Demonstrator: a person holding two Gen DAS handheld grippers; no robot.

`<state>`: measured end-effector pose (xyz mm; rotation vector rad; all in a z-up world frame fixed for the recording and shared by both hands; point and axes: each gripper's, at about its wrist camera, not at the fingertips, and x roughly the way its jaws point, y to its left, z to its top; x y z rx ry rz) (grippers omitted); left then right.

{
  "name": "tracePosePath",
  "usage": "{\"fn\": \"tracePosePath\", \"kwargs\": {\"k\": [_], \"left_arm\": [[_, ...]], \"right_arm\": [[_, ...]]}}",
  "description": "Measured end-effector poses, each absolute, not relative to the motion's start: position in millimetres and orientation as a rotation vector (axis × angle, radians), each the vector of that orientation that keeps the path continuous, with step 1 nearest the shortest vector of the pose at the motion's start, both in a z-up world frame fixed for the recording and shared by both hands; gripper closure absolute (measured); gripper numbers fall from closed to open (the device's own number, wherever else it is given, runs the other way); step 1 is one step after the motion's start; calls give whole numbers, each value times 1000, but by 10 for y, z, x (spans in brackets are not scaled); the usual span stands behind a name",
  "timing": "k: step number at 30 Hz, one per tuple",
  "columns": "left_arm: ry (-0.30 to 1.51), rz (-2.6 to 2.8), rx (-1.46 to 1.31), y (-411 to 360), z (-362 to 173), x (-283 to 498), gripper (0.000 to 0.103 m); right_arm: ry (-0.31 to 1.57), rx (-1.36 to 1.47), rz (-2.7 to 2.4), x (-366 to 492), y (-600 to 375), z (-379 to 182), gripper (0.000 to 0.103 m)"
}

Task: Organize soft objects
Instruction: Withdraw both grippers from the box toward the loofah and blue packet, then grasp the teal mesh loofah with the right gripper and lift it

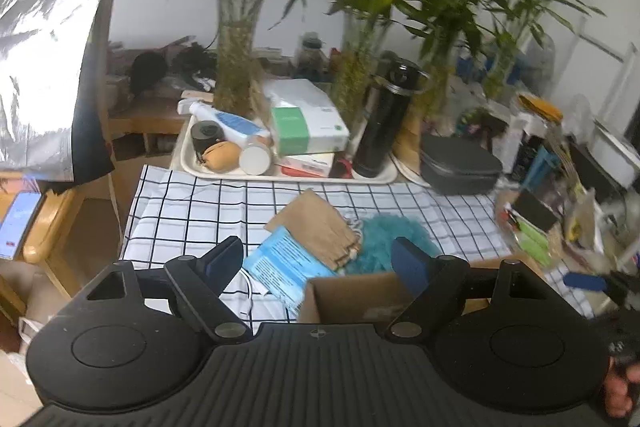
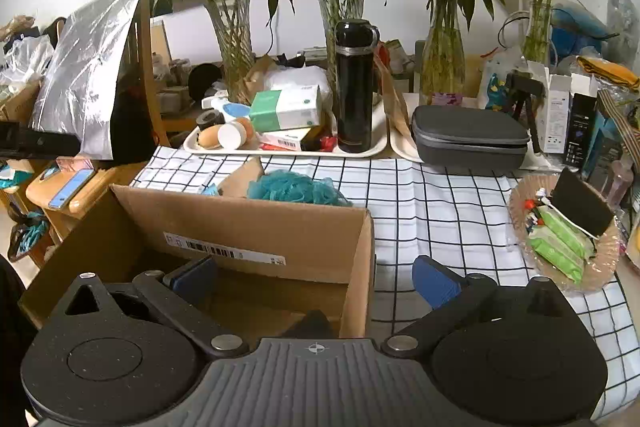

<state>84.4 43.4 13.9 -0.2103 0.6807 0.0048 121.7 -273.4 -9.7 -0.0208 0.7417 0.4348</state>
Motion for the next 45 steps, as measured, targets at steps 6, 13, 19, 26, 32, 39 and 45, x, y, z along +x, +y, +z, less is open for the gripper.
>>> {"fn": "tracePosePath", "kwargs": {"k": [6,13,19,26,32,39,45], "left_arm": [[675,-4,-195,511,1,1003,22],[640,9,-230,653,-238,1133,22],[619,-6,-234,726,-344,1215,22],[630,-21,-236,758,-414,1343,22],[633,-53,-278,831,-469,1468,22],[640,-41,-291,890,-502,1582,22],[648,-27,-287,929,-510,1631,22]], "right_arm": [[740,10,441,1299,-2735,-83,0],[718,-30,422,1455,-2712,-84,0],[715,-39,426,1702,-2751,-102,0],[726,-20,454,2034,-2826,-110,0],[747,-9,482,2313,-2864,-138,0],[831,-41,527,2564,-2742,-355,0],[843,-66,579,2728,-2676,-421,0]]}}
